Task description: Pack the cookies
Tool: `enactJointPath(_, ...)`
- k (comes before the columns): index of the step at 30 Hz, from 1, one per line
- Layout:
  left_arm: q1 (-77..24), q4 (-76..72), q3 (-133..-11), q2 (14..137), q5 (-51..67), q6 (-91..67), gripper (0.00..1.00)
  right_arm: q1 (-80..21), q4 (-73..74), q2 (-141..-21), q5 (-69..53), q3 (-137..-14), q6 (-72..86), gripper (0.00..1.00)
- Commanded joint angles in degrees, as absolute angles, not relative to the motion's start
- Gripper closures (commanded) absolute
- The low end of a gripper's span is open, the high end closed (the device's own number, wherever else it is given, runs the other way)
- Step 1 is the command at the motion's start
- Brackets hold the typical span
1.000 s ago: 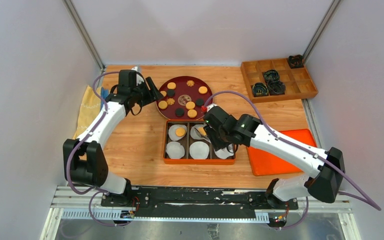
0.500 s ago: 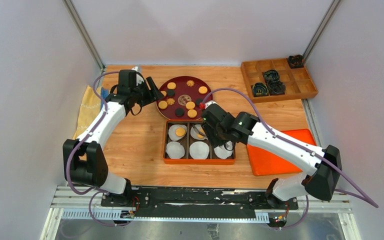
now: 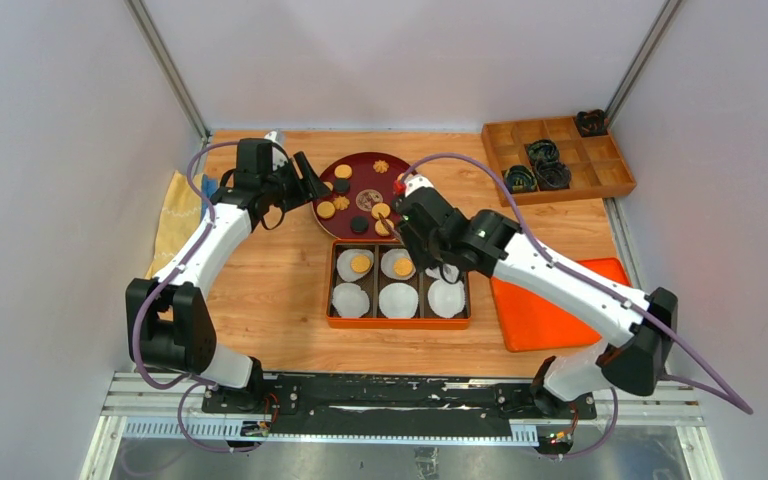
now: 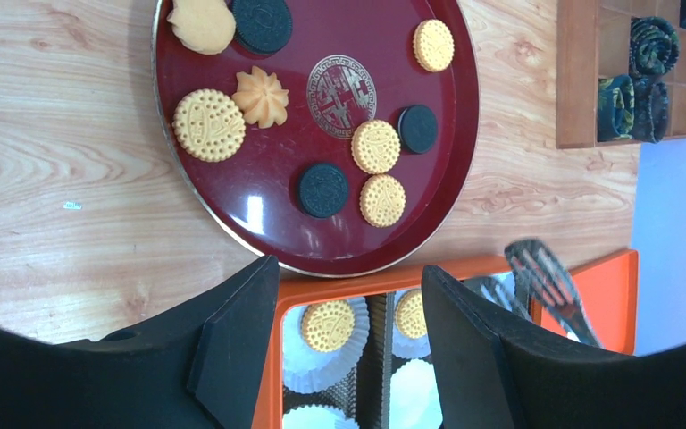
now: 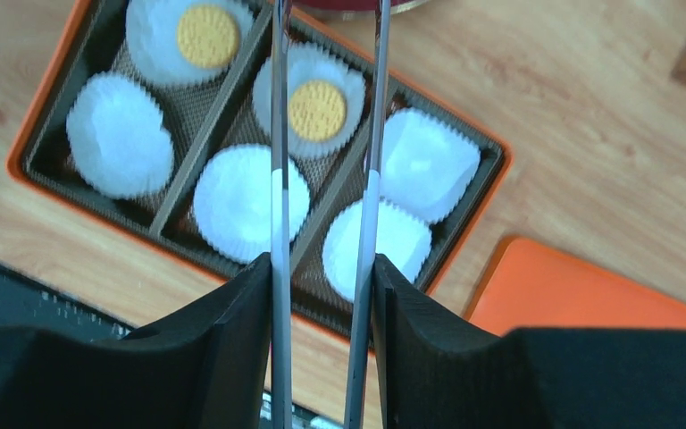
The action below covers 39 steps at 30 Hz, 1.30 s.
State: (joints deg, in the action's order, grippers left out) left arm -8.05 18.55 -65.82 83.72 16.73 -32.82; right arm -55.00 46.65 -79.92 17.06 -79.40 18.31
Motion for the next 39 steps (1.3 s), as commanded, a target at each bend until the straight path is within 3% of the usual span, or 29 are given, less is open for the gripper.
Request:
enactJointPath(1, -8.3, 17.9, -66.3, 82.8, 17.5, -32.3, 0.35, -52.0, 42.3, -86.2, 21.6, -83.6, 15.0, 0.57)
enactJointPath(21, -8.3, 19.5, -68.0, 84.0, 16.2, -31.9, 0.35, -39.5, 36.2, -101.2, 12.4, -86.2, 11.3, 0.58)
enactJointPath(39, -8.3, 19.0, -67.9, 85.5, 16.4, -32.2, 0.34, -38.7, 36.0, -106.7, 9.0, -90.2, 12.2, 0.52)
